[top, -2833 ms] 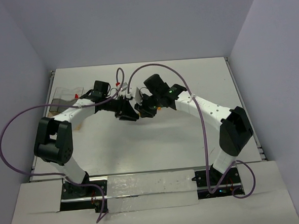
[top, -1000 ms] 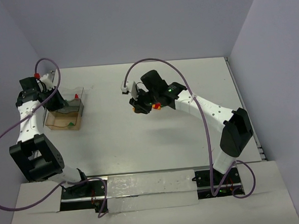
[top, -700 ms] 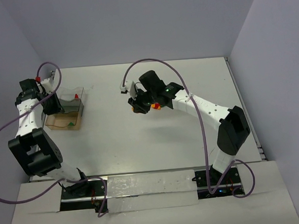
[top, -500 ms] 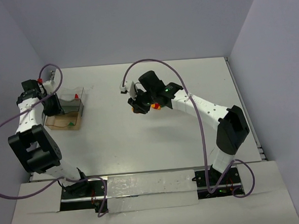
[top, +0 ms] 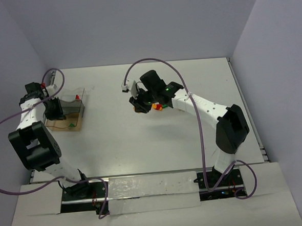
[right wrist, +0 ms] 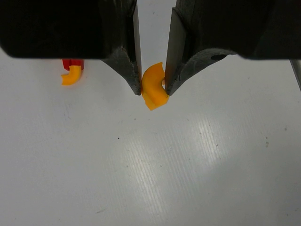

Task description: Sort the legos into containers by color

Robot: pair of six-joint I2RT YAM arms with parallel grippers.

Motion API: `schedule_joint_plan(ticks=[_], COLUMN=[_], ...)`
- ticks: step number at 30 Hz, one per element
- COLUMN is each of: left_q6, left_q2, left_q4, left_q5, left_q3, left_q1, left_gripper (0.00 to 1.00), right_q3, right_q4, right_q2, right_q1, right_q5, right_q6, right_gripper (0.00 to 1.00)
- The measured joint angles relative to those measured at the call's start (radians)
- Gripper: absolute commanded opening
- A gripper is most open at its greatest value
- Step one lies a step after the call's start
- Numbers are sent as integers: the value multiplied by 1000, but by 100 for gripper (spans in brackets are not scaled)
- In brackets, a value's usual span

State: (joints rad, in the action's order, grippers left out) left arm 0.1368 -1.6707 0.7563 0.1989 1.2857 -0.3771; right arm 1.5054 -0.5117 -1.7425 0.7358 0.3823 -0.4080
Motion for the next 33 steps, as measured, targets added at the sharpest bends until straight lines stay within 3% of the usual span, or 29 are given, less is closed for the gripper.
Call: schedule_joint_plan(ticks=[15,28,33], left_q6=[7,112,139], left_q2=[1,120,127], left_q4=[-6,3,11], left_q5=[3,133,209], left_q3=[-43,-26,-62], left_q1=[0,0,0], left_gripper=[4,2,2], right_q3=[21,-96,-97], right_q4=[4,100,128], right_q2=[-23,64,53], right_q1=[-56,-174,-196], right_q5=[-4,-25,37], right_q6=[34,48,63], right_gripper=[0,0,0])
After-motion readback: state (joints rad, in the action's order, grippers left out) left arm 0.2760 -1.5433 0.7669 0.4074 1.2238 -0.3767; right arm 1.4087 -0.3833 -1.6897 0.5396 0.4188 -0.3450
